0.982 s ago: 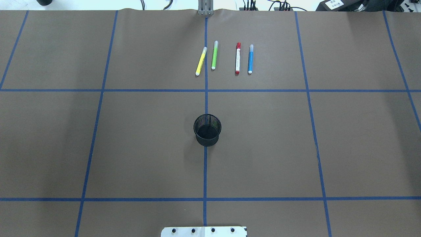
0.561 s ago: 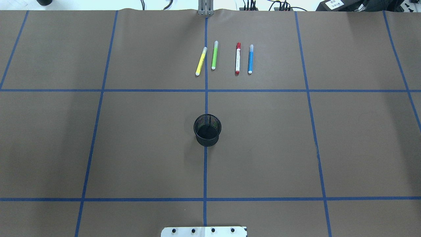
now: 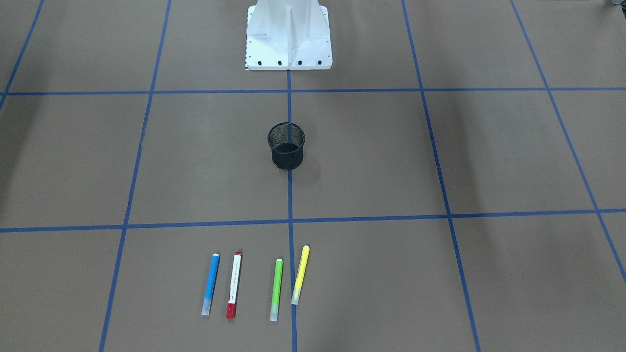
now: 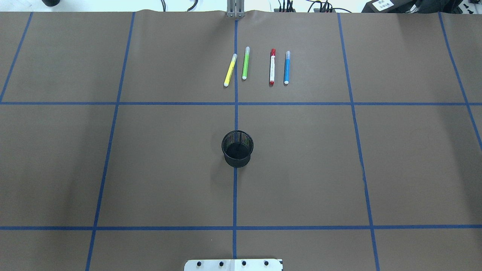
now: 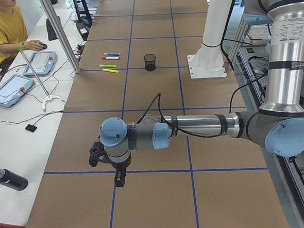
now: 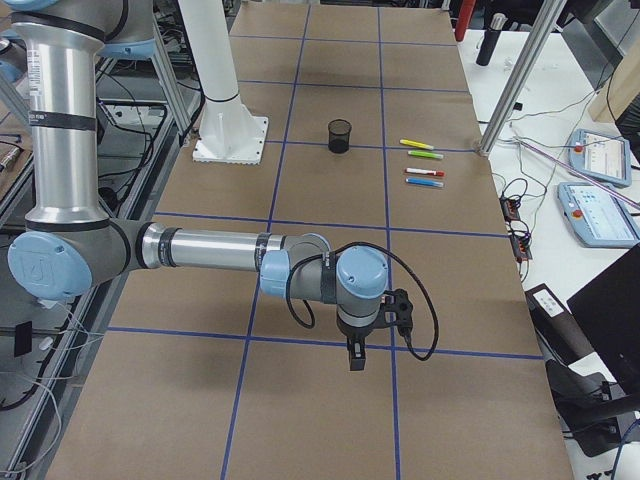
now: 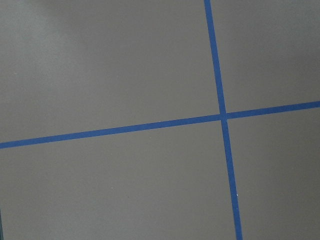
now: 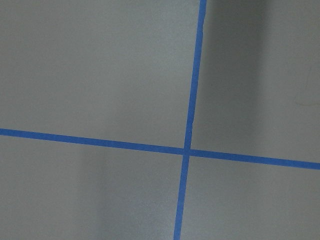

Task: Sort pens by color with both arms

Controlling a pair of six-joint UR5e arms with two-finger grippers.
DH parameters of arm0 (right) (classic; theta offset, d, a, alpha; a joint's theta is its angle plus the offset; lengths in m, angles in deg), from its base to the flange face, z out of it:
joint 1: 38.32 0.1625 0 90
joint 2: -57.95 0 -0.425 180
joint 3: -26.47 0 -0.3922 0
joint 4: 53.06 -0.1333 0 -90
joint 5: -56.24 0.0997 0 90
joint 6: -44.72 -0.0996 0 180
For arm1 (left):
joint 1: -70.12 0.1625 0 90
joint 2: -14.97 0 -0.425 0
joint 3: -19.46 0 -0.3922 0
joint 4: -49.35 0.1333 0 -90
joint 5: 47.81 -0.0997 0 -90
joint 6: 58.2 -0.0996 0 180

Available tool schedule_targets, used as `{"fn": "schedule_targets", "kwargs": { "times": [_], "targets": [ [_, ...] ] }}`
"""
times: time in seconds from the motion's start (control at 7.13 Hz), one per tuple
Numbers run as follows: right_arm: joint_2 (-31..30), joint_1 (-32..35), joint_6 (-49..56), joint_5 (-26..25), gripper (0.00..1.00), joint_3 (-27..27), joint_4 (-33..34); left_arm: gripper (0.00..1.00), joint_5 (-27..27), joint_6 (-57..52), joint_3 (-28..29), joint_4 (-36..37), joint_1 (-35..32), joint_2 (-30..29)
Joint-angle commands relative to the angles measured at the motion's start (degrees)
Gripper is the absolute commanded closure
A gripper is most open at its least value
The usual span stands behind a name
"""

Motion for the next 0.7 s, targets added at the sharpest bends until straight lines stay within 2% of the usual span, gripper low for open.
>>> {"fn": "schedule_targets", "kwargs": {
  "times": [0.0, 0.56],
  "targets": [
    [0.0, 0.0, -0.1, 0.0, 0.0, 0.0, 0.0, 0.0, 0.1, -0.1, -0.8, -0.4, 0.0, 0.0],
    [-0.2, 0.0, -0.1, 0.0, 0.0, 0.0, -0.1, 0.0, 0.0, -0.1, -3.6, -0.4, 0.0, 0.2]
  ]
}}
